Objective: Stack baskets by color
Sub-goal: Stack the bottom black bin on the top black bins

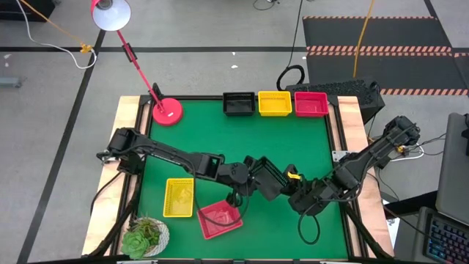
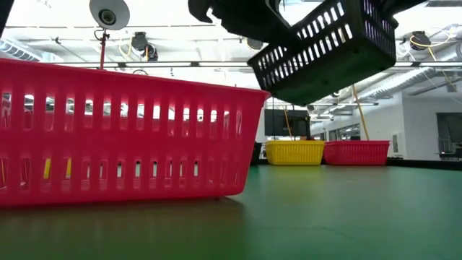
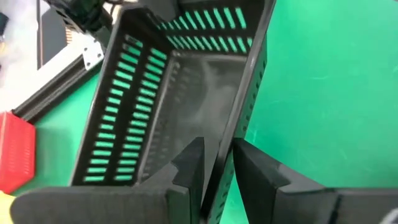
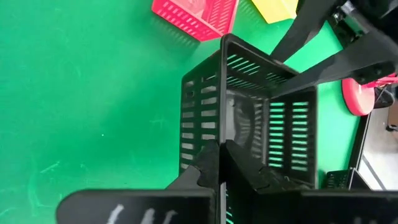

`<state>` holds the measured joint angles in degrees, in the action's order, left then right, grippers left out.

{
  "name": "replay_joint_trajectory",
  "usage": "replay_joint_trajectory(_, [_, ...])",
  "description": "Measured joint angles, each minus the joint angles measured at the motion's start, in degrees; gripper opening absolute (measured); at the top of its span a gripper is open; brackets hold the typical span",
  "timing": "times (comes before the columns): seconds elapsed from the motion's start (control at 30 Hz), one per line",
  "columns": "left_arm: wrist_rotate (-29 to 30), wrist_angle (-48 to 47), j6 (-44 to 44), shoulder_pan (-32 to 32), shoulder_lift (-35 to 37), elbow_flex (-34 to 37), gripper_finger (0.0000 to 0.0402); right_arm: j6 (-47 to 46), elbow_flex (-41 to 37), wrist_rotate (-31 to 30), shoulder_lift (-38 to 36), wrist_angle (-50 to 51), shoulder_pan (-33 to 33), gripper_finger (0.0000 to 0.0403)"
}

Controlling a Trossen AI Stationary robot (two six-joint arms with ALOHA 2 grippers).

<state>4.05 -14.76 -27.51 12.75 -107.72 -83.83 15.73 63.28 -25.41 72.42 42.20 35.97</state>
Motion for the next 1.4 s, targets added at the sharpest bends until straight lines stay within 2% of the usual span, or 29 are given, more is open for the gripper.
replay_joint_trajectory(0.17, [0.0, 0.3, -0.9, 0.0, 0.0, 0.0, 0.0077, 0.0, 0.0, 0.1, 0.0, 0.1, 0.0, 0.0004])
replay_joint_trajectory(0.33, [-2.1, -0.2, -3.1, 0.0, 0.4, 0.0, 0.0021, -0.4, 0.0, 0.0, 0.0, 0.2, 0.0, 0.0005])
replay_joint_trajectory(0.43, [-2.3, -0.4, -3.9, 0.0, 0.4, 0.0, 0.0011, -2.3, 0.0, -1.5, 0.0, -0.5, 0.0, 0.0015])
replay_joint_trajectory(0.53, [-1.7, -0.2, -3.9, -0.2, 0.4, 0.0, 0.0018, -3.5, 0.0, -2.1, 0.0, -2.1, 0.0, 0.0048])
replay_joint_trajectory(0.67, [-0.9, 0.3, -3.9, -1.1, 0.5, 0.0, 0.0008, -5.6, 0.0, -5.3, 0.0, -5.8, 0.0, 0.0110])
replay_joint_trajectory(0.8, [-1.0, -0.2, -4.1, -2.5, 0.5, 0.0, 0.0015, -8.1, 0.0, -8.1, 0.0, -9.2, 0.1, 0.0168])
replay_joint_trajectory(0.97, [-0.8, -2.9, -6.5, -5.2, 0.6, 0.0, 0.0008, -12.9, 0.0, -9.5, -0.1, -10.0, 0.1, 0.0212])
replay_joint_trajectory(1.17, [1.8, -5.6, -6.5, -9.4, 1.6, 0.0, 0.0018, -17.9, 0.0, -9.3, -0.9, -8.8, 0.5, 0.0223])
replay_joint_trajectory(1.4, [5.3, -9.7, -4.3, -13.5, 3.3, 0.0, 0.0009, -19.5, 0.0, -9.1, -1.1, -6.4, 2.5, 0.0210])
